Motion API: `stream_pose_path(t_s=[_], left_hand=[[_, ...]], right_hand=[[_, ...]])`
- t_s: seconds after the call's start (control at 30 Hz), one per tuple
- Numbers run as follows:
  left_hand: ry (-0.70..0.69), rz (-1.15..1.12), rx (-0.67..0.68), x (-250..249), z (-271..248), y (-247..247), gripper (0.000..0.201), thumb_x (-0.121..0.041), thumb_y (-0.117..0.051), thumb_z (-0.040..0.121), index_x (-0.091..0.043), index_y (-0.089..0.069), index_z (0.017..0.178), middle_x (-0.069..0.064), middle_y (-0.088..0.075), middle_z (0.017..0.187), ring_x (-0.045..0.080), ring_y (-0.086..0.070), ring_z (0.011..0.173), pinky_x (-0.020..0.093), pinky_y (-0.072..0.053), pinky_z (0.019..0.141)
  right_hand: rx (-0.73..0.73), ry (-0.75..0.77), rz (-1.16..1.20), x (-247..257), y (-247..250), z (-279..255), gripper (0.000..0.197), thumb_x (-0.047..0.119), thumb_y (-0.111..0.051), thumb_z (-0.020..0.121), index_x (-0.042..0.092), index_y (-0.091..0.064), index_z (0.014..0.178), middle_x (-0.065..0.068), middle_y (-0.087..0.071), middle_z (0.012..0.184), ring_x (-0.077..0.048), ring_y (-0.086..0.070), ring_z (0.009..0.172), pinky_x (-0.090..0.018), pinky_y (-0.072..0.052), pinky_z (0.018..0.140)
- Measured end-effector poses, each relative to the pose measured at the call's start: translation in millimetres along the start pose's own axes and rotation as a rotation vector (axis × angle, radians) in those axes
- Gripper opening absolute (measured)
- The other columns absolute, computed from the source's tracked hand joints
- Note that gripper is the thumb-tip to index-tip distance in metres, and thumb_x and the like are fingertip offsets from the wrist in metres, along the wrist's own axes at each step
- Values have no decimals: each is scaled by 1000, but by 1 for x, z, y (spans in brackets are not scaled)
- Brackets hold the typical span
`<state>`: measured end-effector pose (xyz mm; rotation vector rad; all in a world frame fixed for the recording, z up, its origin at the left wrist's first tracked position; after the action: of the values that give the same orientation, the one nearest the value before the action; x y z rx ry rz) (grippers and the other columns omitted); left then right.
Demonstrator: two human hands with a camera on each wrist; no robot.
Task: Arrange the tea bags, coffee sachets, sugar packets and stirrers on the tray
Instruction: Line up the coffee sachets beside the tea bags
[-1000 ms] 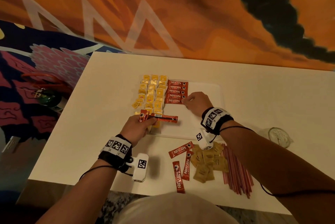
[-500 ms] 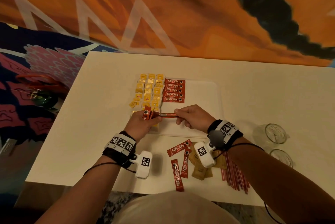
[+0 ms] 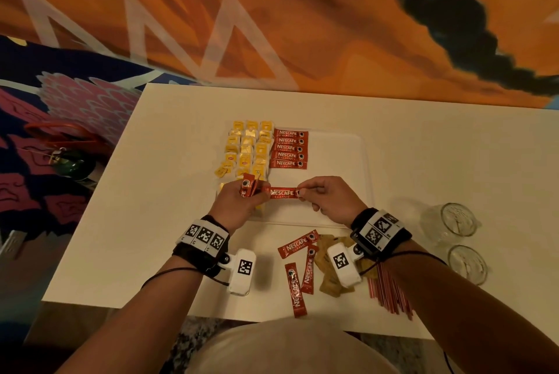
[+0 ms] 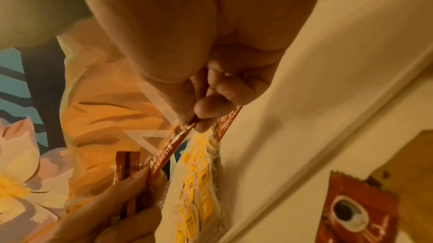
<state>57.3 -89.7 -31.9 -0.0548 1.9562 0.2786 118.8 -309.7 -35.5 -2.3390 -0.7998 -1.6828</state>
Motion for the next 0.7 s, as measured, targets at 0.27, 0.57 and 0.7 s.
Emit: stream_pose_path(t_s=[0.27, 0.57, 0.7], left_hand=[[149, 28, 41, 5, -4, 2, 6, -17, -66, 91, -15, -72, 90, 7, -71, 83, 11, -50, 51, 24, -38, 48], [192, 147, 156, 4, -15, 6, 11, -6, -63, 86, 0, -69, 92, 12, -60, 69, 18, -51, 54, 20, -37, 43], [226, 53, 158, 9, -15, 8, 22, 2, -60, 86, 6, -68, 106, 16, -60, 76, 17, -54, 58, 21, -44, 51]], right_hand=[[-177, -38, -82, -7, 15, 27, 4, 16, -70, 94, 16, -72, 97, -10, -74, 90, -11, -56, 60, -19, -48, 57], [-235, -153, -308, -17, 7, 67, 16, 24, -73, 90, 21, -74, 75, -2, -76, 85, -19, -70, 82, -27, -54, 70], [-268, -210, -350, -12, 7, 73, 17, 25, -74, 89, 14, -78, 76, -1, -74, 81, -12, -64, 70, -19, -42, 54]])
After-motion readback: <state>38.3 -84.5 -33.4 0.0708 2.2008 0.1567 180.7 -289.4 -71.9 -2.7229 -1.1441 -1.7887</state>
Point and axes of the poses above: each hand's wrist, its own z-axis towards the middle knuckle, its own y-axis out of the back of the hand, x = y × z, the point moved 4 cm from there along z, towards the middle knuckle
